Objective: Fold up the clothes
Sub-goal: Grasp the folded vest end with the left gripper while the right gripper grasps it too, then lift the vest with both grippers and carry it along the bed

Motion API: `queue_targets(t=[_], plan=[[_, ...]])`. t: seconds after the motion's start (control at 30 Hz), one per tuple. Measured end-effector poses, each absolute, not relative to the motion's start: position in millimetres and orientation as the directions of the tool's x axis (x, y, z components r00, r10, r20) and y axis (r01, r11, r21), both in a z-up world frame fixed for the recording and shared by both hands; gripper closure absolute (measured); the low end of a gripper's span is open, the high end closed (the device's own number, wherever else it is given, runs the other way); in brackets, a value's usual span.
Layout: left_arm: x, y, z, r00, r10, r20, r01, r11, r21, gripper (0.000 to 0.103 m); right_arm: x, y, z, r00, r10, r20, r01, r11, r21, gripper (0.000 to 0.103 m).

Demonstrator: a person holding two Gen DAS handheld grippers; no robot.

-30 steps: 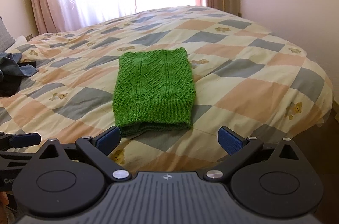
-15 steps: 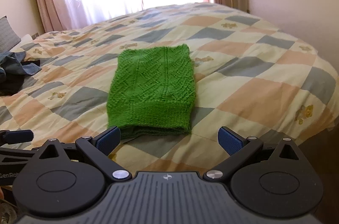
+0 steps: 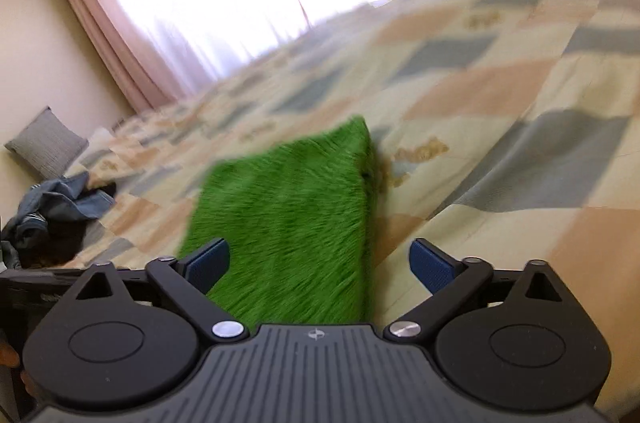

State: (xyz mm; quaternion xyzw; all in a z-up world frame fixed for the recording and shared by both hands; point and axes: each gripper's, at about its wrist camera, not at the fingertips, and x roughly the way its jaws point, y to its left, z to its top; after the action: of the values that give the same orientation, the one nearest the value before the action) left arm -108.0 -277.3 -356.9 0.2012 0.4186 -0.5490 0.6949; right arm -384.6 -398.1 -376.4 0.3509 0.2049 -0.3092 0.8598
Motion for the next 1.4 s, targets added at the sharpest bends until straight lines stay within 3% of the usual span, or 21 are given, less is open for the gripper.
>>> queue_targets(t=[0.1, 0.4, 0.6, 0.8, 0.83, 0.9, 0.93, 0.97, 1.17, 1.4], plan=[[-86, -297, -364, -0.046, -0.555, -0.830, 0.903, 0.333, -0.273, 0.015, -372, -431, -387, 0.725, -0.284, -0.627, 0.667, 0.515, 0.538, 0.012], [-50, -330, -383, -0.247, -0.476, -0.844, 0.796, 0.397, -0.456, 0.015, -367, -468, -393, 0.741, -0.100, -0.664, 0.655, 0.326, 0.682, 0.015], [-37, -344, -402, -0.341, -0.467, -0.816, 0.723, 0.424, -0.545, 0.015, -357, -479, -411, 0.749, -0.028, -0.662, 0.639, 0.297, 0.710, 0.019], [-27, -339, -427, -0.433, -0.539, -0.722, 0.626, 0.397, -0.671, 0.017, -351, -484, -432, 0.780, 0.046, -0.624, 0.593, 0.264, 0.761, 0.021], [-25, -338, -430, -0.448, -0.551, -0.704, 0.609, 0.389, -0.692, 0.021, -350, -484, -435, 0.785, 0.058, -0.617, 0.585, 0.259, 0.769, 0.022], [-26, -338, -435, -0.470, -0.560, -0.682, 0.586, 0.380, -0.716, 0.037, -348, -486, -442, 0.794, 0.083, -0.602, 0.569, 0.246, 0.784, 0.033], [-26, -339, -437, -0.477, -0.559, -0.678, 0.578, 0.382, -0.721, 0.039, -347, -487, -445, 0.798, 0.094, -0.595, 0.562, 0.240, 0.792, 0.050], [-27, -339, -437, -0.476, -0.558, -0.680, 0.583, 0.380, -0.719, 0.044, -346, -487, -449, 0.803, 0.106, -0.587, 0.554, 0.234, 0.799, 0.053], [-40, -347, -415, -0.424, -0.533, -0.733, 0.641, 0.395, -0.658, 0.063, -347, -486, -449, 0.810, 0.080, -0.581, 0.560, 0.190, 0.806, 0.068], [-93, -376, -348, -0.358, -0.550, -0.755, 0.663, 0.420, -0.620, 0.066, -364, -520, -389, 0.807, 0.130, -0.576, 0.532, 0.263, 0.805, 0.072]])
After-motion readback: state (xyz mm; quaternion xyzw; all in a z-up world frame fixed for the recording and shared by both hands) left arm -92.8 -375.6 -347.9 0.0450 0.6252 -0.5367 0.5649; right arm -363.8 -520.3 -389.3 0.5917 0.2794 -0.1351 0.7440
